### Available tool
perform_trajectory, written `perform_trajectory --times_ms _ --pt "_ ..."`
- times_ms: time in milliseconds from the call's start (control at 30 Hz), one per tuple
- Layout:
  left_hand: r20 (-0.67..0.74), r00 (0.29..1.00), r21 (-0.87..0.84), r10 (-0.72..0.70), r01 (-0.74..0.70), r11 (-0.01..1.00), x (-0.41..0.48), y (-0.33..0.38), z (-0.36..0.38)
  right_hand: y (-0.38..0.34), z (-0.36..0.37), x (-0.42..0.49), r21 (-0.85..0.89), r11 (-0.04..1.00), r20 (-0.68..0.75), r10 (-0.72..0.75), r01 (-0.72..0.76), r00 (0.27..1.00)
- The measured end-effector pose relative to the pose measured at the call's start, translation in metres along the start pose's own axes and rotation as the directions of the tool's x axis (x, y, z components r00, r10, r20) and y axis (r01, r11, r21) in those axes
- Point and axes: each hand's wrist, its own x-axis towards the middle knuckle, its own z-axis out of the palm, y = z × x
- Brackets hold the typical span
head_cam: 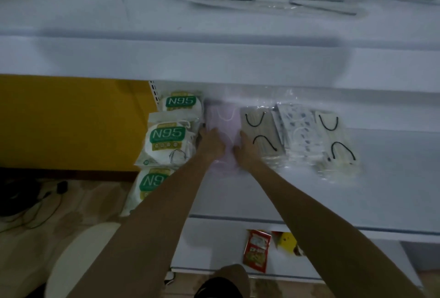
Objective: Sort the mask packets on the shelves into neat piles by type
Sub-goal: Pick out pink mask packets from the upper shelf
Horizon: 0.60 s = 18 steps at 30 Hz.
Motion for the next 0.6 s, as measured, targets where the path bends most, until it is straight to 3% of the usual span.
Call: perform_trajectory --times_ms 67,233,367,500,600 --pt "-0.041 0.998 0.136 0.04 -0.034 0.99 0.003 0.003 0.003 -0.007 -0.002 -0.005 -0.028 0.998 0.016 -0.059 0.059 0.998" --pt "-0.096 0.995 0.035 0.008 -0.004 0.999 0.003 0.015 0.011 -0.011 -0.017 -0.01 0.083 0.996 0.148 0.004 -0.016 0.989" --pt "-0.089 0.992 -0.004 0.089 -0.09 0.996 0.012 0.007 0.022 -0.016 -0.035 -0.017 0.189 0.982 0.062 -0.044 0.031 0.997" --pt "-0.128 0.989 -0.049 0.072 -0.079 0.996 0.006 0.008 0.027 0.001 -0.059 -0.038 0.112 0.977 0.023 -0.186 0.182 0.982" --pt "-0.201 0.977 -0.054 0.072 -0.085 0.995 -0.019 0.017 0.027 0.012 -0.073 -0.069 -0.062 0.973 0.087 -0.217 0.222 0.972"
